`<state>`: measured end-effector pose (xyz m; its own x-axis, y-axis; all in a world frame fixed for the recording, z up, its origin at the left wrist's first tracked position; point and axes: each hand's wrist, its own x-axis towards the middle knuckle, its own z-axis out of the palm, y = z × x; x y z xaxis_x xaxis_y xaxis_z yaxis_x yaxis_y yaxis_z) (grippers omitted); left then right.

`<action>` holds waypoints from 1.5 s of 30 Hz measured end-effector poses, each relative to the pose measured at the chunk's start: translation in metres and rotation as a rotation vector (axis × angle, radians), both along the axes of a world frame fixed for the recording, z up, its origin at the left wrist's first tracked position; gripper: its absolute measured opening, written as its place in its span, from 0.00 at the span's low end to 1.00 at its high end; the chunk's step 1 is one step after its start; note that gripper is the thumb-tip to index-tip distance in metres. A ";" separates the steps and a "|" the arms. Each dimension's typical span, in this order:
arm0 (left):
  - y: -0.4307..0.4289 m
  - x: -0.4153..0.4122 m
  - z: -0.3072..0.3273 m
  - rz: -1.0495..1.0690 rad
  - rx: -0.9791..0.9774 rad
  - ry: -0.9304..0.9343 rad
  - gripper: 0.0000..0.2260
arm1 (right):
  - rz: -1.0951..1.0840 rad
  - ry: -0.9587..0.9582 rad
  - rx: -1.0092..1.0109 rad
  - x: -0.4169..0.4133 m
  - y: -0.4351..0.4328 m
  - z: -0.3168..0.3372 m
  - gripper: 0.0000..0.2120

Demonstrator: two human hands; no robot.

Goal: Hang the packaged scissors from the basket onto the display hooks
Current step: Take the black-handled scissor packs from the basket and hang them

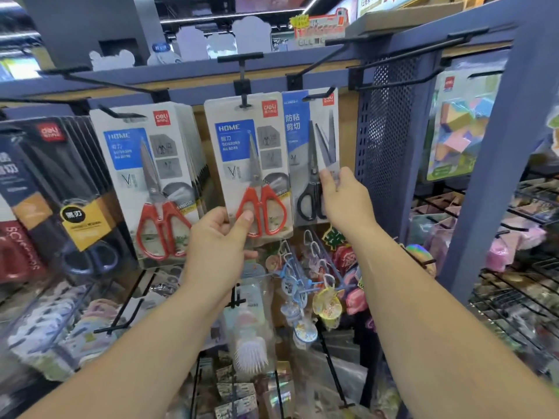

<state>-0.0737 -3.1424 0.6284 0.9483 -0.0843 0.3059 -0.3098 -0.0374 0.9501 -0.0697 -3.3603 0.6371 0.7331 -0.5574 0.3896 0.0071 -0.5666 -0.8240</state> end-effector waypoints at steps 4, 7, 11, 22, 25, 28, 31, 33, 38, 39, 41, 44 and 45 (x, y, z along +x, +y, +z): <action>0.010 -0.009 -0.007 0.024 0.000 -0.005 0.09 | -0.038 0.043 0.045 -0.014 0.004 -0.017 0.17; 0.020 -0.018 -0.015 0.003 -0.022 0.007 0.04 | -0.062 0.057 0.069 -0.043 0.011 -0.034 0.12; 0.036 -0.036 -0.024 0.000 -0.069 0.037 0.06 | -0.086 0.038 0.052 -0.110 0.033 -0.055 0.09; 0.099 -0.138 -0.157 -0.304 0.420 0.158 0.08 | -0.157 0.684 0.006 -0.302 0.061 -0.195 0.10; 0.104 -0.174 -0.229 -0.532 0.775 0.158 0.11 | -0.154 0.946 0.073 -0.357 0.050 -0.236 0.14; 0.106 -0.208 -0.290 -0.655 0.927 0.138 0.16 | -0.127 1.128 0.098 -0.408 0.030 -0.272 0.16; 0.090 -0.228 -0.326 -0.636 1.000 0.126 0.16 | -0.136 1.130 0.076 -0.441 -0.002 -0.291 0.19; 0.068 -0.238 -0.338 -0.581 1.031 0.101 0.17 | -0.148 1.091 0.053 -0.455 -0.030 -0.302 0.17; -0.012 -0.275 -0.357 -0.427 1.067 0.150 0.26 | -0.059 1.047 0.054 -0.470 -0.107 -0.335 0.12; -0.030 -0.281 -0.362 -0.434 1.069 0.205 0.30 | -0.023 1.040 0.060 -0.470 -0.116 -0.339 0.13; -0.065 -0.294 -0.372 -0.492 1.077 0.292 0.34 | 0.048 0.998 0.070 -0.470 -0.127 -0.344 0.13; -0.115 -0.306 -0.385 -0.577 1.104 0.361 0.36 | 0.136 0.946 0.085 -0.471 -0.132 -0.349 0.15; -0.130 -0.307 -0.390 -0.591 1.112 0.371 0.39 | 0.145 0.909 0.077 -0.472 -0.132 -0.348 0.17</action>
